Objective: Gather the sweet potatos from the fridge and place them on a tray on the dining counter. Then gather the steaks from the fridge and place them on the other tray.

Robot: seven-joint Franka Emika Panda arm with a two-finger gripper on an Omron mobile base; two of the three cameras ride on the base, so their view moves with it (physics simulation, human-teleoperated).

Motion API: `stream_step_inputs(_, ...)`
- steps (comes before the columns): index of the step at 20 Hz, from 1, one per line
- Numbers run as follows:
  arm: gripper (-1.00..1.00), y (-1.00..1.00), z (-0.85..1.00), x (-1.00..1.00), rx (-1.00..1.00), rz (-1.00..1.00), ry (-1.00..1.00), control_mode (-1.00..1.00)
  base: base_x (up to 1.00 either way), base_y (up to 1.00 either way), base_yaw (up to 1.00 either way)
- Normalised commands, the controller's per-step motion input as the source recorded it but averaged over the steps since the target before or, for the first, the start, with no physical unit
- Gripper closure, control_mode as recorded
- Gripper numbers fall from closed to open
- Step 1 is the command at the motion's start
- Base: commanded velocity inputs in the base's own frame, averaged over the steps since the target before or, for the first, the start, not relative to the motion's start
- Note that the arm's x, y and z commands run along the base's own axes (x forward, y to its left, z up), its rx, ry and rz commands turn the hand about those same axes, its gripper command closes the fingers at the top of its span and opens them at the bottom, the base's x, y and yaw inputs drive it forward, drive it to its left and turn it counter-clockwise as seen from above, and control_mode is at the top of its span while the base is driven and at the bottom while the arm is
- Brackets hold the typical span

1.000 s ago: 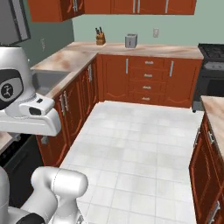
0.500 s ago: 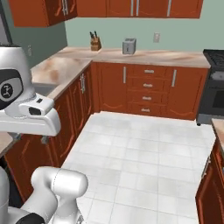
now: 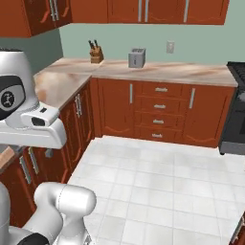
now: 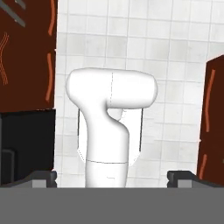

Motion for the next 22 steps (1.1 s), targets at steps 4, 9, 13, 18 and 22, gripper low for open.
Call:
stream_step_inputs(4, -1.0, 0.0, 0.0, 0.0, 0.0, 0.0, 0.0, 1.0, 1.0, 0.06, -0.04)
stream_step_inputs(9, -1.0, 0.0, 0.0, 0.0, 0.0, 0.0, 0.0, 1.0, 0.9, 0.0, -0.22)
stream_step_inputs(13, -1.0, 0.0, 0.0, 0.0, 0.0, 0.0, 0.0, 1.0, 0.29, 0.01, -0.68)
stream_step_inputs(18, -1.0, 0.0, 0.0, 0.0, 0.0, 0.0, 0.0, 1.0, 0.42, 0.05, -0.64)
stream_step_inputs(22, -1.0, 0.0, 0.0, 0.0, 0.0, 0.0, 0.0, 1.0, 0.95, 0.38, -0.42)
